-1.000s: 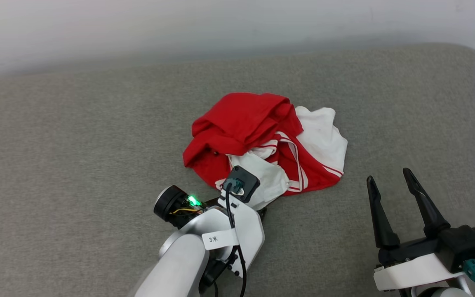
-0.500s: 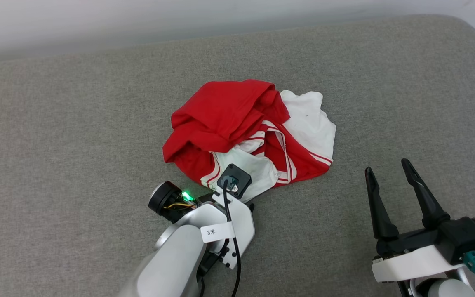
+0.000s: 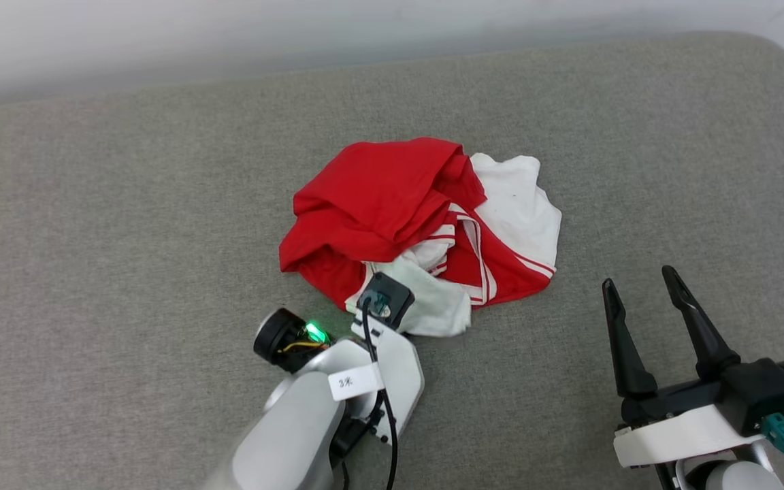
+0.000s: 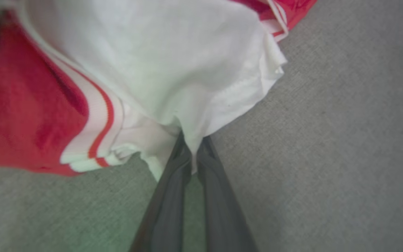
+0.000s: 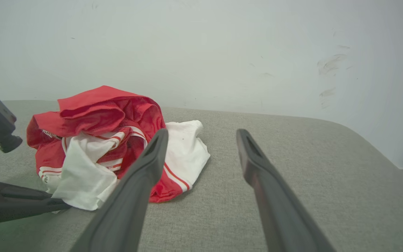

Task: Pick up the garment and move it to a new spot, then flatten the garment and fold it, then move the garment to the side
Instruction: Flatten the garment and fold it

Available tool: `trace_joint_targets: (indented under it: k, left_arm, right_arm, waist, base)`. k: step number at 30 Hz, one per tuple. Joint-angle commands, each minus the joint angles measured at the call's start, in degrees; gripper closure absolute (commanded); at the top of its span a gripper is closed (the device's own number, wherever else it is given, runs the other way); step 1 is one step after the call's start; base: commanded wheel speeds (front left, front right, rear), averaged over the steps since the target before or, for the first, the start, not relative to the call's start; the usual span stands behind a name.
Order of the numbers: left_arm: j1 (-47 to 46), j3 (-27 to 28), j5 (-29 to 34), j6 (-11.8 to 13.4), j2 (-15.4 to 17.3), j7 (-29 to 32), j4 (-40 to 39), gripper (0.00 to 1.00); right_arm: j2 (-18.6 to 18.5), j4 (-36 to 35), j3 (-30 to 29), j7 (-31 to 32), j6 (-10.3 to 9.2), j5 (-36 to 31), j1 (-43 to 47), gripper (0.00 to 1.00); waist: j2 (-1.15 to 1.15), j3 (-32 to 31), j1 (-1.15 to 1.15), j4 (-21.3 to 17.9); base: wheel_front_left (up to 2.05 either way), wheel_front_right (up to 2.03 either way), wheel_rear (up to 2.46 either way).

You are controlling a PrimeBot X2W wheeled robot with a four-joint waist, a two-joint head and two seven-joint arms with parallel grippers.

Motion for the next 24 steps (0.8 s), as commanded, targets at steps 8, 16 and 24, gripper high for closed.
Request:
trace_joint_targets:
  k: [8, 16, 24]
  left_arm:
    - [5.11, 0.05, -13.74, -0.51, -0.60, -5.04, -8.09, 1.00]
    - [7.32, 5.79, -24.82, 2.17, -0.59, -6.59, -21.08, 1.00]
    - [9.81, 19.46, -34.70, 10.63, 0.87, -6.21, -24.30, 1.00]
  right_arm:
    - [0.09, 1.69, -0.95, -0.12, -0.06, -0.40, 2.56, 0.00]
    - [0.10, 2.26, -1.75, -0.12, -0.06, -0.21, 4.66, 0.00]
    - [0.10, 2.14, -1.12, -0.11, -0.06, 0.12, 4.92, 0.00]
  waist:
    - [0.00, -6.68, 0.00, 2.97]
    - [0.00, -10.61, 0.00, 5.86]
    - [0.00, -10.26, 0.00, 7.07]
  base:
    - [0.00, 0.00, 0.00]
    - [0.00, 0.00, 0.00]
    - [0.00, 0.00, 0.00]
